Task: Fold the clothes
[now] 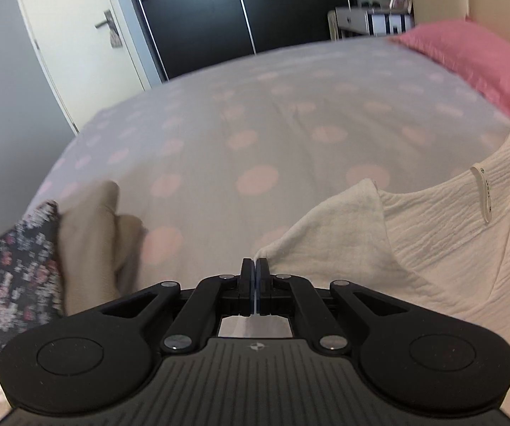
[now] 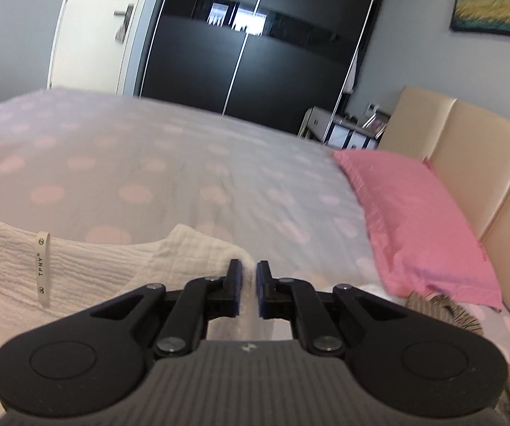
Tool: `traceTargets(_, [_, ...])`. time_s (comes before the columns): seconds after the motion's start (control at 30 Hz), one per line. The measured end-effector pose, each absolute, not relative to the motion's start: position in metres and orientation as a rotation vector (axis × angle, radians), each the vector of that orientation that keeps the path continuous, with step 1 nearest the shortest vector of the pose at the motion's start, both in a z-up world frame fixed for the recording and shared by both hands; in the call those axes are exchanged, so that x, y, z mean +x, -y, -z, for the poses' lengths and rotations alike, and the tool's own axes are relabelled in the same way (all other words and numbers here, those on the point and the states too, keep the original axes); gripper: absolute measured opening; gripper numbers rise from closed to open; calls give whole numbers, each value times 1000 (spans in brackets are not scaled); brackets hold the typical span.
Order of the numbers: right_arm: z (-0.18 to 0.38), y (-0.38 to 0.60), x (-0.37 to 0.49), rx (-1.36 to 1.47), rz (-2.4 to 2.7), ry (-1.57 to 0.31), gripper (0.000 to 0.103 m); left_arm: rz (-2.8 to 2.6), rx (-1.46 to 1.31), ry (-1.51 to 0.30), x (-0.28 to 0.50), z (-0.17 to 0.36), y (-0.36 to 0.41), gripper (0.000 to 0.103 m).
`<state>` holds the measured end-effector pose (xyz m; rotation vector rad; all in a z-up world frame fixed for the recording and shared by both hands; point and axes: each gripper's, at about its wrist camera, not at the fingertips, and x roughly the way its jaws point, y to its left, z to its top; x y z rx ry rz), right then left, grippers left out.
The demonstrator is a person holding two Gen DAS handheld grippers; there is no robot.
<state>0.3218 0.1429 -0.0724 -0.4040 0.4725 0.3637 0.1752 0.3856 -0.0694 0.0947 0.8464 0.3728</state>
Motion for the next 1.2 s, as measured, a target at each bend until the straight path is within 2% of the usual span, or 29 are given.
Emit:
traceTargets(0.2, [135, -160, 357, -437, -354, -582, 10, -347, 77, -921, 205, 121, -396, 0])
traceTargets(0.37, [149, -154, 360, -413, -356, -683, 13, -323, 65, -954, 210, 134, -400, 0])
traceTargets(0.4, [145, -149, 358, -409, -358, -692, 13, -321, 58, -957, 208, 133, -401, 2])
traceTargets(0.43, [140, -143, 356, -404, -360, -696, 17, -317, 50, -953, 205, 130, -402, 9])
traceTargets(0.47, [134, -137, 353, -398, -362, -701, 30, -311, 41, -942, 200, 125, -404, 14])
traceTargets(0.53, [123, -125, 348, -388, -365, -711, 36, -310, 38, -915, 186, 113, -406, 31])
traceTargets(0.63, [107, -107, 340, -371, -371, -725, 35, -317, 54, -895, 155, 92, -406, 35])
traceTargets(0.83, [82, -54, 309, -335, -326, -818, 35, -338, 50, -970, 87, 67, -416, 38])
traceTargets(0.97, [78, -7, 281, -255, -358, -961, 35, -359, 8, -1025, 42, 63, -419, 39])
traceTargets(1.03, [74, 19, 263, -234, -334, -982, 35, -383, 15, -1052, 19, 62, -418, 44])
traceTargets(1.2, [77, 84, 227, -173, -261, -1060, 36, -486, 2, -1103, -29, 68, -431, 46])
